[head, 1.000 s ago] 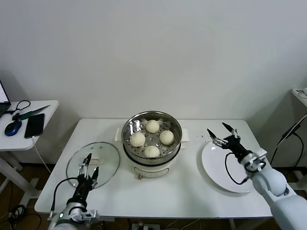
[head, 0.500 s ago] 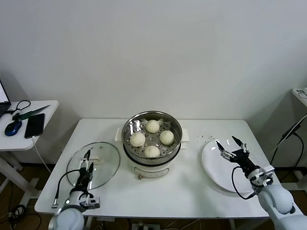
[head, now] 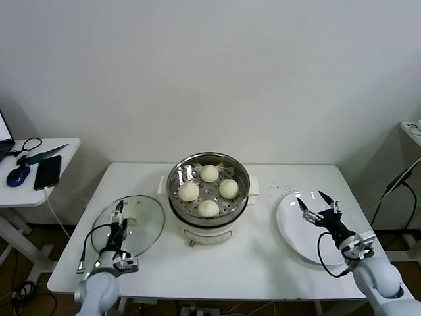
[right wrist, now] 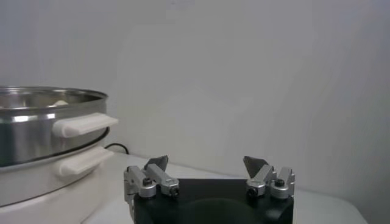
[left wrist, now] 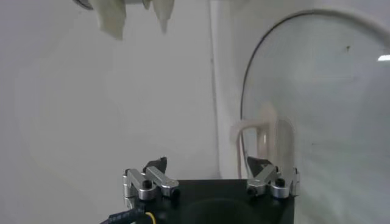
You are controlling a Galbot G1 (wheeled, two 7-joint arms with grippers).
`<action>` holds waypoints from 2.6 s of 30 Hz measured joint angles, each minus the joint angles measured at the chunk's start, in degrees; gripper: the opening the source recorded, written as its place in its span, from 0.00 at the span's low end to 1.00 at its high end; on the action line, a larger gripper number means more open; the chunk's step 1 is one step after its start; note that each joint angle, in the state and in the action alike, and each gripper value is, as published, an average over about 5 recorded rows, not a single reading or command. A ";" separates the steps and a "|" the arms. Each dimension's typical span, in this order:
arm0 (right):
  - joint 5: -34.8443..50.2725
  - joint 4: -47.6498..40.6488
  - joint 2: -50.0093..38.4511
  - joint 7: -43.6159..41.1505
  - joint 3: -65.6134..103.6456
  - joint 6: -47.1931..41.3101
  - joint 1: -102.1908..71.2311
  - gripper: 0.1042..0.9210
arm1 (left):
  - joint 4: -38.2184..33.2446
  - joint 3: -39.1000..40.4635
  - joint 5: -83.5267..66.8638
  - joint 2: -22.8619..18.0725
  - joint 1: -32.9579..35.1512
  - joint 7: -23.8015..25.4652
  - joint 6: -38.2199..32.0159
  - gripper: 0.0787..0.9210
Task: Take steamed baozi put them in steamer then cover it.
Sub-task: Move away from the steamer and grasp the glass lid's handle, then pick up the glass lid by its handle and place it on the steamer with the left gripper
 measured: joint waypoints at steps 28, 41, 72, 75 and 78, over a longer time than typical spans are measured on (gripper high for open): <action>-3.51 -2.03 2.28 -1.68 -0.69 1.05 -0.05 0.88 | 5.98 1.35 -2.07 0.22 -4.20 -2.67 0.30 0.32; -4.19 -2.86 2.34 -1.97 -0.07 1.46 0.50 0.88 | 1.72 1.23 -4.88 2.01 -2.23 -2.48 0.90 0.08; -6.37 -6.76 2.41 -2.42 -0.74 2.15 3.63 0.88 | -33.10 7.64 -11.00 17.95 6.99 6.89 24.22 0.08; -6.78 -7.21 2.74 -2.41 -0.90 2.36 4.04 0.88 | -33.87 12.66 -10.25 19.13 3.47 9.56 27.66 0.08; -7.17 -7.41 3.03 -2.39 -0.84 2.45 4.13 0.88 | -33.99 18.14 -9.11 19.30 -0.77 12.60 30.78 0.08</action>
